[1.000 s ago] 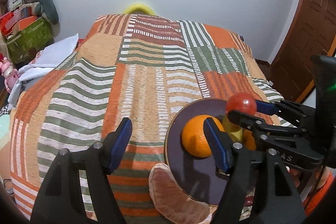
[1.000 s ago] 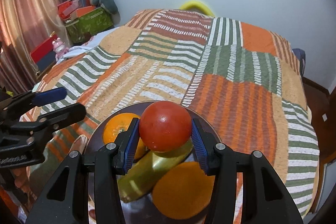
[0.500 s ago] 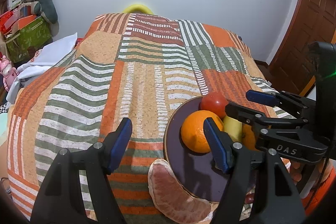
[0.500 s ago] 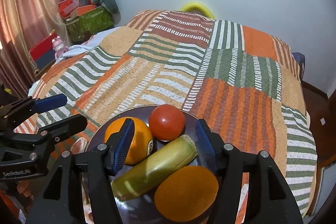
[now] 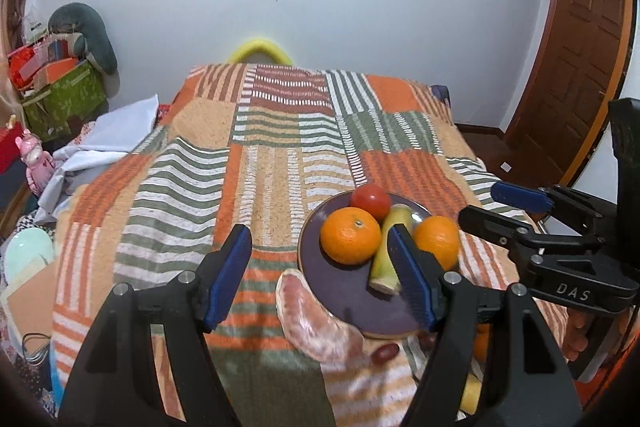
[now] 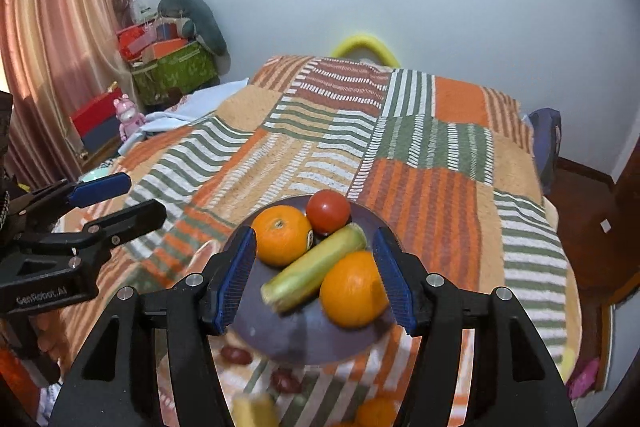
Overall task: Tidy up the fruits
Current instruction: 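Set the mandarin and tomato on the plate and open both tools, then grasp the second yellow cylinder lying on the quilt with the right tool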
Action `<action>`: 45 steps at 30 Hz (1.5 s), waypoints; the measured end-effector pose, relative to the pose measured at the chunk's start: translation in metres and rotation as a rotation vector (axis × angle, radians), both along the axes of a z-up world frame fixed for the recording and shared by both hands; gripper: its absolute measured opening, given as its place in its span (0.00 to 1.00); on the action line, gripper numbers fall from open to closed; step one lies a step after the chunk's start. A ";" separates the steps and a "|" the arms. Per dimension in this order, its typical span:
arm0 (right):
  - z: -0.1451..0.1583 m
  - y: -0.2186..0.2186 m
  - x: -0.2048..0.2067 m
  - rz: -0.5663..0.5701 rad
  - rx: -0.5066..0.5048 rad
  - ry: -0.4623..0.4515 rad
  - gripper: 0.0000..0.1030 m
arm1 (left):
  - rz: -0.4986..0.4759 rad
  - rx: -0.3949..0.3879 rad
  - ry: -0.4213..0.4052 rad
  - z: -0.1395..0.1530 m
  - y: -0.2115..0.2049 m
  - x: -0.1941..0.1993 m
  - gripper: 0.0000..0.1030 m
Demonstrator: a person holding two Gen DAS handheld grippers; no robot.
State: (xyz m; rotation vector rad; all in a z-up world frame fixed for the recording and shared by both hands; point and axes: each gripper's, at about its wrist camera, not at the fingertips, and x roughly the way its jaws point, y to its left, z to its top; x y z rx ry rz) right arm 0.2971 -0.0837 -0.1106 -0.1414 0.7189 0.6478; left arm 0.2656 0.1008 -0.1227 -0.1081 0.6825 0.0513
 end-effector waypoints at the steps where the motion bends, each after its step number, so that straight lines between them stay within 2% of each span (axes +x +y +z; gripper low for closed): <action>1: 0.003 -0.003 -0.007 -0.006 0.001 -0.003 0.55 | 0.001 0.006 -0.005 0.003 -0.002 -0.006 0.68; 6: 0.011 -0.020 -0.035 -0.026 0.002 -0.014 0.55 | -0.014 0.019 -0.021 0.020 -0.010 -0.042 0.69; 9: 0.013 -0.030 -0.050 -0.034 0.006 -0.016 0.55 | -0.007 0.017 -0.028 0.027 -0.011 -0.062 0.74; 17: 0.002 -0.039 -0.079 -0.017 -0.042 -0.019 0.56 | 0.036 0.010 -0.014 0.029 -0.004 -0.094 0.76; 21: -0.018 -0.035 -0.085 0.000 -0.075 0.018 0.56 | 0.070 0.024 0.011 0.019 -0.003 -0.102 0.76; 25: -0.043 -0.027 -0.088 0.015 -0.116 0.060 0.56 | 0.065 0.007 0.050 0.000 -0.001 -0.106 0.76; 31: -0.077 -0.019 -0.089 0.028 -0.141 0.149 0.55 | 0.061 0.023 0.097 -0.026 -0.005 -0.108 0.76; 38: -0.100 -0.006 -0.083 0.058 -0.179 0.194 0.55 | 0.043 0.007 0.157 -0.049 -0.006 -0.103 0.76; 40: -0.106 -0.003 -0.080 0.062 -0.181 0.209 0.53 | 0.046 0.024 0.164 -0.054 -0.007 -0.100 0.76; 42: -0.111 -0.001 -0.078 0.076 -0.176 0.237 0.43 | 0.051 0.040 0.170 -0.059 -0.008 -0.098 0.76; 43: -0.113 -0.001 -0.077 0.085 -0.172 0.251 0.42 | 0.055 0.046 0.178 -0.062 -0.008 -0.096 0.76; 45: -0.113 -0.001 -0.077 0.085 -0.171 0.239 0.34 | 0.053 0.040 0.194 -0.067 -0.007 -0.092 0.76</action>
